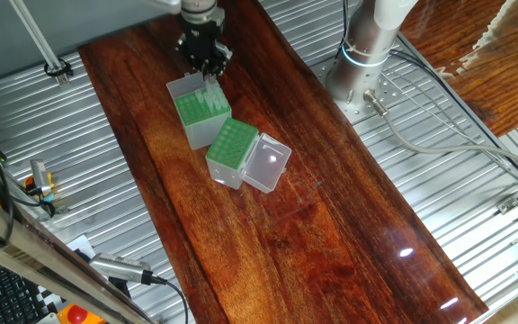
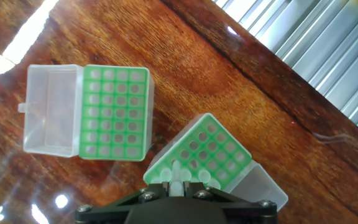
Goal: Transfer all large pipette tips from one holder to another
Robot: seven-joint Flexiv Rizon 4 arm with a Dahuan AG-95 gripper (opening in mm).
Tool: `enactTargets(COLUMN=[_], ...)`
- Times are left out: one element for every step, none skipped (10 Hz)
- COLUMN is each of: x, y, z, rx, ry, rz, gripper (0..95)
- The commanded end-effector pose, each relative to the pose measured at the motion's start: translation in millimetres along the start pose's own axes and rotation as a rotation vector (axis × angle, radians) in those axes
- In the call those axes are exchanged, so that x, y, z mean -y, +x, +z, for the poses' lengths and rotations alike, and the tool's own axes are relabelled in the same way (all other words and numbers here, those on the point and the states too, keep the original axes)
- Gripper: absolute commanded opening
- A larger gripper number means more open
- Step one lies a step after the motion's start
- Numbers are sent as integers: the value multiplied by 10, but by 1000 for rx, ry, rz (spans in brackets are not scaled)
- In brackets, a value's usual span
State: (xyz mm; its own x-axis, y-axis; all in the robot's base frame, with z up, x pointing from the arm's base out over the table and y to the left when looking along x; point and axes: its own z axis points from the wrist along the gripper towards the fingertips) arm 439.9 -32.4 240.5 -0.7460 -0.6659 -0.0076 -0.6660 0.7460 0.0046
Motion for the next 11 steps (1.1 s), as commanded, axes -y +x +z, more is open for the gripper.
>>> enactTargets(x=[-15,-18,-17,-17,-19,-24,-28,-32,-37,-39,-40], y=[-15,-21,-23,-25,-28,-32,-35,-37,-39,-40,-41], z=[36,84,106,159,210,265,297,338,373,377,377], rx=[-2,-1,-1,0,0,-1,-1,-2,0,0,0], ry=[1,1,1,-1,0,0,1,1,-2,-2,-2], rz=[5,9,11,11,11,11,13,15,14,11,11], gripper=[0,0,0,0,0,0,0,0,380,380,380])
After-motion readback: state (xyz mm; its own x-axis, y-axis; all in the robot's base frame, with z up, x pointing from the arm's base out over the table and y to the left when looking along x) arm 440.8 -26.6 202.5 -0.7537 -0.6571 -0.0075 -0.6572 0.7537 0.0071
